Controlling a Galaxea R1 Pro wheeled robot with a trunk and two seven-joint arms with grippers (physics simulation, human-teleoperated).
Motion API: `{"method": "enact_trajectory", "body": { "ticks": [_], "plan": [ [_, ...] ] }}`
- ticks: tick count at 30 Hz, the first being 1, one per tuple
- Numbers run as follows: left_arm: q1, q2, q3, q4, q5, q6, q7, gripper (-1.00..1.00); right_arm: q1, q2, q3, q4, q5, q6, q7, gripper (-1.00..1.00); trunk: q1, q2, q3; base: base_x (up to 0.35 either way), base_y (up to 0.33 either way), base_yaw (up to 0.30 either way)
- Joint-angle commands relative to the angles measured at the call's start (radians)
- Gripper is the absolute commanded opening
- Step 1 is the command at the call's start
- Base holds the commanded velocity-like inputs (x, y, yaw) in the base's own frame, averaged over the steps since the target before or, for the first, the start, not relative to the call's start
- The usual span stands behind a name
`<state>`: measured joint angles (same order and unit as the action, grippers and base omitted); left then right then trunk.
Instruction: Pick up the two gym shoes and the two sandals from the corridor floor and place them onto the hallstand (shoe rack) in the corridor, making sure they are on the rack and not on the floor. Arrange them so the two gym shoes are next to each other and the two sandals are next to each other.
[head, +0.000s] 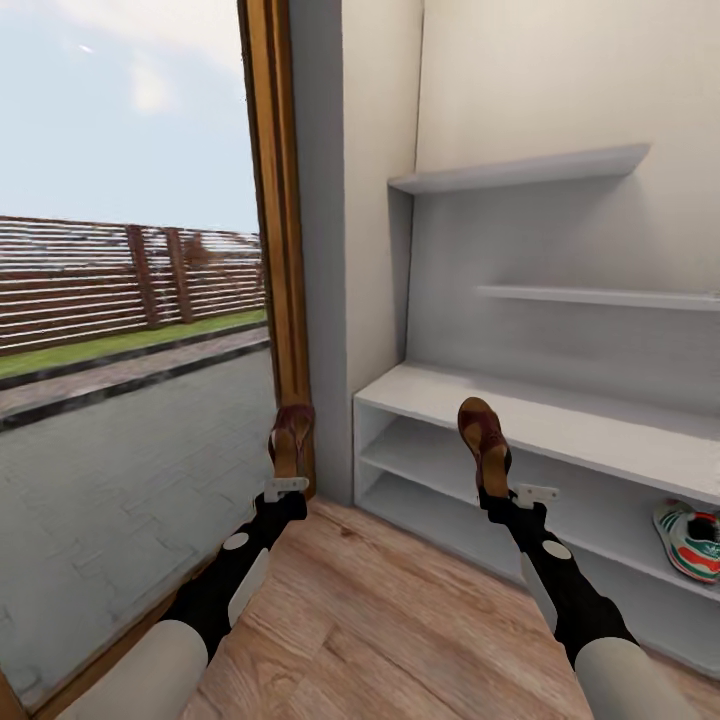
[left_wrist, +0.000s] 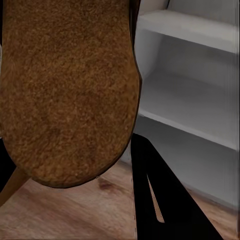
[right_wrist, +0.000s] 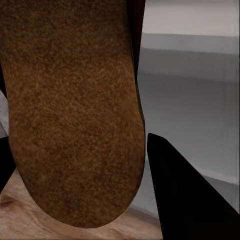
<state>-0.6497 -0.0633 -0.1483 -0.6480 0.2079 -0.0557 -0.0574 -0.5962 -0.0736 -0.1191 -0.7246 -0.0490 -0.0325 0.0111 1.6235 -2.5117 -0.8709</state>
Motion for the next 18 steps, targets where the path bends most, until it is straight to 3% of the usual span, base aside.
{"method": "enact_trajectory", "body": {
  "ticks": [1,18],
  "plan": [
    [-0.001,0.000,-0.002,0.001,0.007,-0.003,-0.002,-1.00,-0.001,0.000,-0.001,0.001,-0.008,-0.003,0.003,-1.00,0.000,0.000,-0.001,0.066,0.052,-0.264],
    [-0.001,0.000,-0.002,0.001,0.005,-0.003,-0.002,-1.00,-0.001,0.000,-0.001,0.001,-0.008,-0.003,0.003,-1.00,0.000,0.000,-0.001,0.007,0.006,-0.264]
  ]
}}
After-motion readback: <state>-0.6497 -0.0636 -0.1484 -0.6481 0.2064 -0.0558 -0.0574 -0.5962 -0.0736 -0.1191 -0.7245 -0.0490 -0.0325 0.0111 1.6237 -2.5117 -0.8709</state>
